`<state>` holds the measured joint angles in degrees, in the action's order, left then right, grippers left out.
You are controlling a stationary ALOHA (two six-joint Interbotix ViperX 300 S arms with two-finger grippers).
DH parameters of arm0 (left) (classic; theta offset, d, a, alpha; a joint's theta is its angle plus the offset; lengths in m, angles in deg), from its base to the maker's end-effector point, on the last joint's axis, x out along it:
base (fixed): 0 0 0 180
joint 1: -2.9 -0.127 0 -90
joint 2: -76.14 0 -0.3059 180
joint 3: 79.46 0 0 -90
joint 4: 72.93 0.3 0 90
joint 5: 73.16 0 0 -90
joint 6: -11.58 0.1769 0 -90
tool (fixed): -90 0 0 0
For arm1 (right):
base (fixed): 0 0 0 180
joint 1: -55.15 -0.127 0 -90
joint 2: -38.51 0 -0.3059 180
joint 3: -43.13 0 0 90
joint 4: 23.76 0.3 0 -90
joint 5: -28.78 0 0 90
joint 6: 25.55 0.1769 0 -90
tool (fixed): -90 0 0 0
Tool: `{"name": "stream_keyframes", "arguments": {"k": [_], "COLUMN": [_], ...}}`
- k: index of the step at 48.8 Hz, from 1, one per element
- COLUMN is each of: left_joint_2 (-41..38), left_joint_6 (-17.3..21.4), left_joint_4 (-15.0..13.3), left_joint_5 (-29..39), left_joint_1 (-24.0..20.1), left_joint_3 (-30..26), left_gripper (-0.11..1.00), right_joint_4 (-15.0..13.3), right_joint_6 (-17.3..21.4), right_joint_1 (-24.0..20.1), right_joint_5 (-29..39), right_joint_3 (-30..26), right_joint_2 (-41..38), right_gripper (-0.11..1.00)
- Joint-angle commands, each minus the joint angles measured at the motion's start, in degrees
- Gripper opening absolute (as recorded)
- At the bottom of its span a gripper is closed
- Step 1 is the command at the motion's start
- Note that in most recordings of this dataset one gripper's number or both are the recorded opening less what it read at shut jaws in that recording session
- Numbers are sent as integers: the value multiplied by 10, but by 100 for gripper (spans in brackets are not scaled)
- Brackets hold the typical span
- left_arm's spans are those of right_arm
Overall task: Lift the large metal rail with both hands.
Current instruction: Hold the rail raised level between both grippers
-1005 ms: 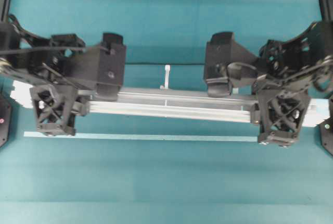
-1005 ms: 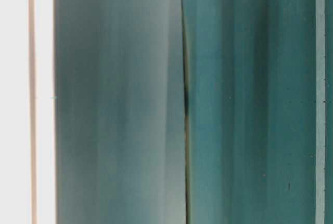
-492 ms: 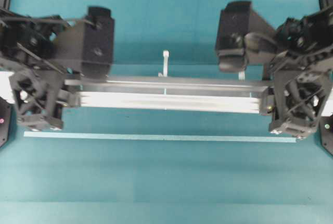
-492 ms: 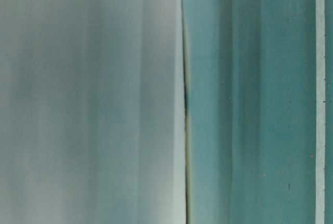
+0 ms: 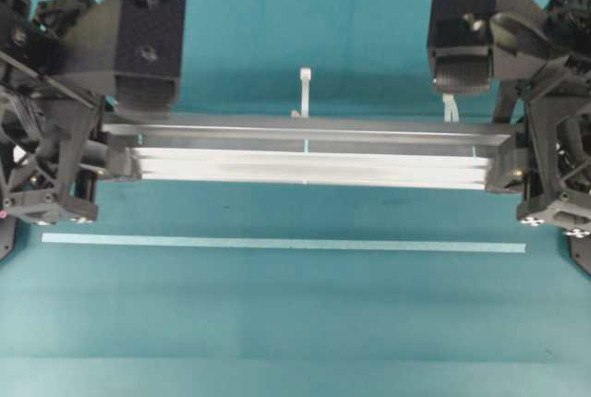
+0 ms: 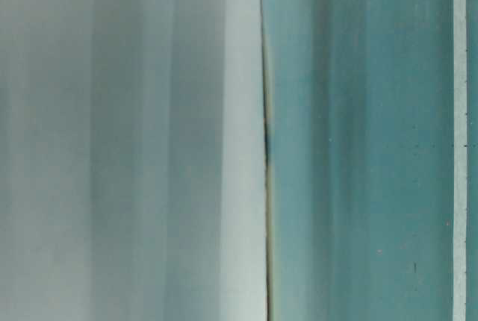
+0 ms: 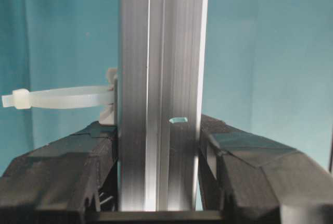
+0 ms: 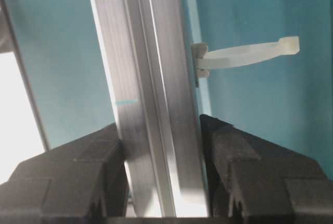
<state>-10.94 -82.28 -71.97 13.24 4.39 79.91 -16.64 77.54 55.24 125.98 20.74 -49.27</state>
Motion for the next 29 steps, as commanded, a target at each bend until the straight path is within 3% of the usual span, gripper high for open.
{"name": "stream_keyframes", "arguments": {"k": [1,29], "left_joint_2": [2,3], "left_joint_6": [-15,-15], "left_joint_4": [5,5], "left_joint_5": [-11,-11], "left_joint_1": [-3,-11], "left_joint_3": [-29,-26], "left_gripper": [36,36], "right_joint_4": [6,6], "right_joint_6": [27,26], "right_joint_1": [3,10], "right_joint_5": [-10,-11], "right_joint_3": [-25,0], "right_joint_2": [-1,-1], "right_gripper": [39,39]}}
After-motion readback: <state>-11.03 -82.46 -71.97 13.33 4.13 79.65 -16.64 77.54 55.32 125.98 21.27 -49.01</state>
